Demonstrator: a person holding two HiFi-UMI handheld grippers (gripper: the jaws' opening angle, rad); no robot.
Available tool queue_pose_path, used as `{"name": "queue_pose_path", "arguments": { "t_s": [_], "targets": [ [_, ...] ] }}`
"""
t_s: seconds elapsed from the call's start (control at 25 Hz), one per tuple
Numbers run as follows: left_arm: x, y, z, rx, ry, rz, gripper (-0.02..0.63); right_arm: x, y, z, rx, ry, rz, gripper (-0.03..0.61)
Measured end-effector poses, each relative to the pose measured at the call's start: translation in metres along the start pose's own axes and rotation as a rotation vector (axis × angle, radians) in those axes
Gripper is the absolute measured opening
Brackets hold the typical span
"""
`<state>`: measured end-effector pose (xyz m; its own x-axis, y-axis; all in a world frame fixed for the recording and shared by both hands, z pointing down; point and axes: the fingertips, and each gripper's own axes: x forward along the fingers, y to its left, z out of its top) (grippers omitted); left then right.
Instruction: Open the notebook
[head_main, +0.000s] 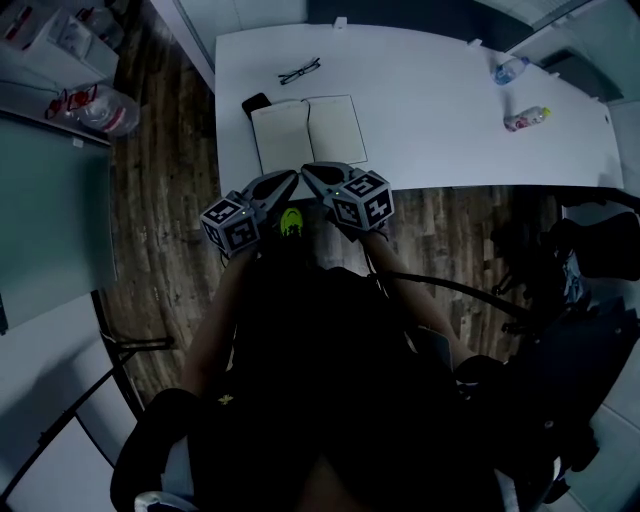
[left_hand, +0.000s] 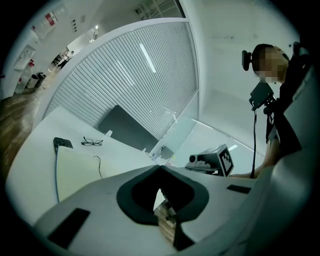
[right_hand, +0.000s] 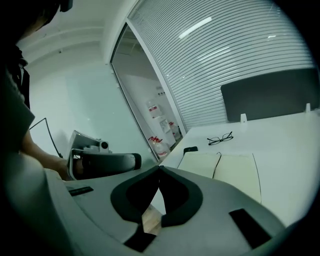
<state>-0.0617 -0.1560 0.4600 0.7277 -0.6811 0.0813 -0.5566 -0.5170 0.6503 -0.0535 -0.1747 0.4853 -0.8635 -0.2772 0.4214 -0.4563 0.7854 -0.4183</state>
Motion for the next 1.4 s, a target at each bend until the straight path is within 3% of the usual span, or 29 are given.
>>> {"name": "queue_pose_path", "arguments": {
  "t_s": [0.32,0.96,1.4],
  "targets": [
    [-0.002,-0.035,-0.001,0.051,-0.01,0.018,0.017,-0.03,0.019,-0.002,-0.039,-0.046,0.009,-0.014],
    [-0.034,-0.128,-0.055,0.118,-0.025,0.041,0.017,-0.101,0.081,-0.048,-0.064,-0.078,0.05,-0.014],
    [-0.072,-0.15,-0.078,0.099,-0.048,0.03,0.017,-0.113,0.111,-0.068,-0.09,-0.067,0.024,-0.014]
  ]
}}
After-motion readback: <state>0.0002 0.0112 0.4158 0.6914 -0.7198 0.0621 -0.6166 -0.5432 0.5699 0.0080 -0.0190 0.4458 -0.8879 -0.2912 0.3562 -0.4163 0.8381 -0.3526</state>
